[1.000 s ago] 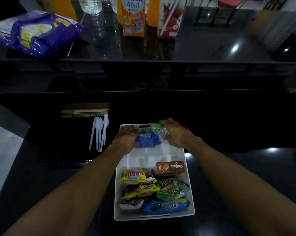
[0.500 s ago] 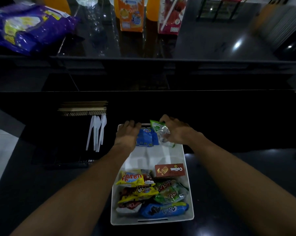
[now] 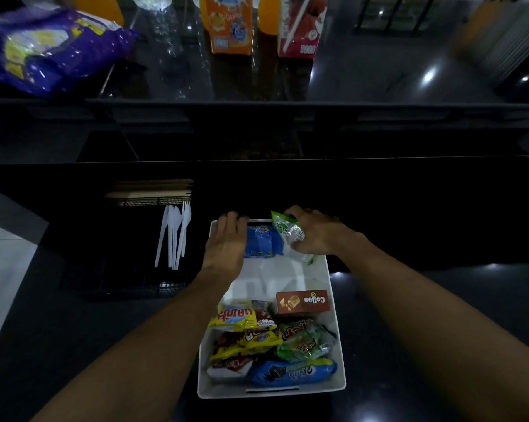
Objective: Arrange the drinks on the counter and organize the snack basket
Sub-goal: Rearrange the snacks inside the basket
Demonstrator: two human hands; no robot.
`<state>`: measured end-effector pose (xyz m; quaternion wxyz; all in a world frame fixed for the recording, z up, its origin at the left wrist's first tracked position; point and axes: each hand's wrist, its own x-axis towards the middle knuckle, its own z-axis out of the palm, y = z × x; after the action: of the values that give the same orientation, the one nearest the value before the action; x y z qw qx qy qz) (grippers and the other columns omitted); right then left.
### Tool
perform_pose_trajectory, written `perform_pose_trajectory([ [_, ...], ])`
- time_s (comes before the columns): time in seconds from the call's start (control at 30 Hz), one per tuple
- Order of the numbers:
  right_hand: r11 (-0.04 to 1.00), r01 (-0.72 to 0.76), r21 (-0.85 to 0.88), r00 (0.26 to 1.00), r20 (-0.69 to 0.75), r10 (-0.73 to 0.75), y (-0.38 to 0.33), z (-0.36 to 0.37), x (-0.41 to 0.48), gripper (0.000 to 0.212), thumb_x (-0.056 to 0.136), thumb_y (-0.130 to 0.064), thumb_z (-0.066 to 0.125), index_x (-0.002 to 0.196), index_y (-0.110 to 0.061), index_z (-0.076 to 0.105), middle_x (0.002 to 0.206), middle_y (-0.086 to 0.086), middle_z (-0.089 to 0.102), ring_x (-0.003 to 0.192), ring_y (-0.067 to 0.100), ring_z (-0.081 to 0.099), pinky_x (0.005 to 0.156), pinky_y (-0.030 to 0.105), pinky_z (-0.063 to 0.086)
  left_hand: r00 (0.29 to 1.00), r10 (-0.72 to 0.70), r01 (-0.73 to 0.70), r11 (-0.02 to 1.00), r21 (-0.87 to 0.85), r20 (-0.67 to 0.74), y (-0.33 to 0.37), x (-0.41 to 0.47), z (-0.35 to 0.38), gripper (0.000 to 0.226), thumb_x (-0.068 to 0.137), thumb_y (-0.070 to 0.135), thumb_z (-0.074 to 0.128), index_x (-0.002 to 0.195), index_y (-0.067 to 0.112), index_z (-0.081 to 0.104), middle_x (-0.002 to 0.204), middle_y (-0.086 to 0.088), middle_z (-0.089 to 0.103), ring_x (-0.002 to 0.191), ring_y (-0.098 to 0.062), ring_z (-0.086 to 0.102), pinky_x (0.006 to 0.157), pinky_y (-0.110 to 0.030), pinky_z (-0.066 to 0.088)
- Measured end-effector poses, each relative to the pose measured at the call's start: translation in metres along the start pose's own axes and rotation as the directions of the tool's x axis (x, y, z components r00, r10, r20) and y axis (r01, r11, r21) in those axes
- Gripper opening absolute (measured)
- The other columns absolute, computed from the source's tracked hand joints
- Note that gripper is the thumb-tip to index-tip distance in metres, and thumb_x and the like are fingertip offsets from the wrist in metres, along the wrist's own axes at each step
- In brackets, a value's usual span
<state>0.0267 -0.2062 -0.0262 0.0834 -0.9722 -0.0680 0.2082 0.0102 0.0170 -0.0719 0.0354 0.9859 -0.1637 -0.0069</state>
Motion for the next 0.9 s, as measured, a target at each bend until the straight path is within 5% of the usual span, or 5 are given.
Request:
perform_pose_trajectory([
  [0.23,0.99,0.12,-0.077,0.974,-0.183,-0.133,-0.005,0.0,-0.017,0.09,0.078,-0.031,0.077,0.154,-0.022,0.029,0.149,0.007,0.037,0.134,0.028,0.04,0.104,0.039,0.044,0.981,0.192,-0.189,0.967,0.17,-0.001,0.0,-0.008,-0.01,0.062,0.06,0.004,0.08,0.118,0.014,0.061,0.112,-0.011,0.057,0.104,-0.034,0.052,0.083,-0.045,0.044],
  [0.4,0.928,0.309,-0.206,0.857,-0.364,-0.366,-0.019,-0.007,-0.036,0.044,0.085,-0.019,0.063,0.129,-0.017,0.061,0.126,0.004,0.056,0.116,0.02,0.05,0.098,0.031,0.044,0.958,0.281,-0.286,0.947,0.148,0.055,-0.002,-0.018,-0.013,0.05,0.081,0.008,0.062,0.129,0.021,0.058,0.13,-0.005,0.056,0.117,-0.029,0.049,0.097,-0.043,0.038],
  [0.53,0.956,0.291,-0.041,0.954,-0.066,-0.293,-0.033,-0.005,-0.059,0.025,0.087,-0.03,0.065,0.11,-0.024,0.072,0.094,-0.009,0.067,0.091,0.013,0.062,0.087,0.03,0.052,0.946,0.319,-0.323,0.94,0.107,0.051,-0.01,-0.031,-0.009,0.049,0.083,0.014,0.064,0.131,0.021,0.058,0.133,-0.003,0.057,0.121,-0.025,0.051,0.104,-0.038,0.035],
  [0.7,0.983,0.17,0.073,0.943,0.276,-0.184,-0.035,0.006,-0.08,0.064,0.064,-0.06,0.084,0.118,-0.032,0.063,0.104,-0.01,0.064,0.084,0.012,0.06,0.079,0.029,0.052,0.93,0.362,-0.363,0.932,0.003,0.07,-0.021,-0.045,-0.004,0.063,0.093,0.066,0.031,0.139,0.027,0.046,0.141,0.0,0.051,0.129,-0.02,0.045,0.109,-0.035,0.029],
  [0.9,0.975,0.184,-0.127,0.951,0.275,-0.144,-0.027,0.029,-0.086,0.065,0.062,-0.047,0.086,0.117,-0.033,0.054,0.104,-0.003,0.056,0.098,0.022,0.06,0.079,0.032,0.052,0.916,0.338,-0.333,0.941,-0.06,0.217,-0.029,-0.065,-0.004,0.12,0.053,0.105,0.026,0.147,0.032,0.035,0.161,-0.004,0.02,0.148,-0.021,0.013,0.119,-0.038,-0.001],
])
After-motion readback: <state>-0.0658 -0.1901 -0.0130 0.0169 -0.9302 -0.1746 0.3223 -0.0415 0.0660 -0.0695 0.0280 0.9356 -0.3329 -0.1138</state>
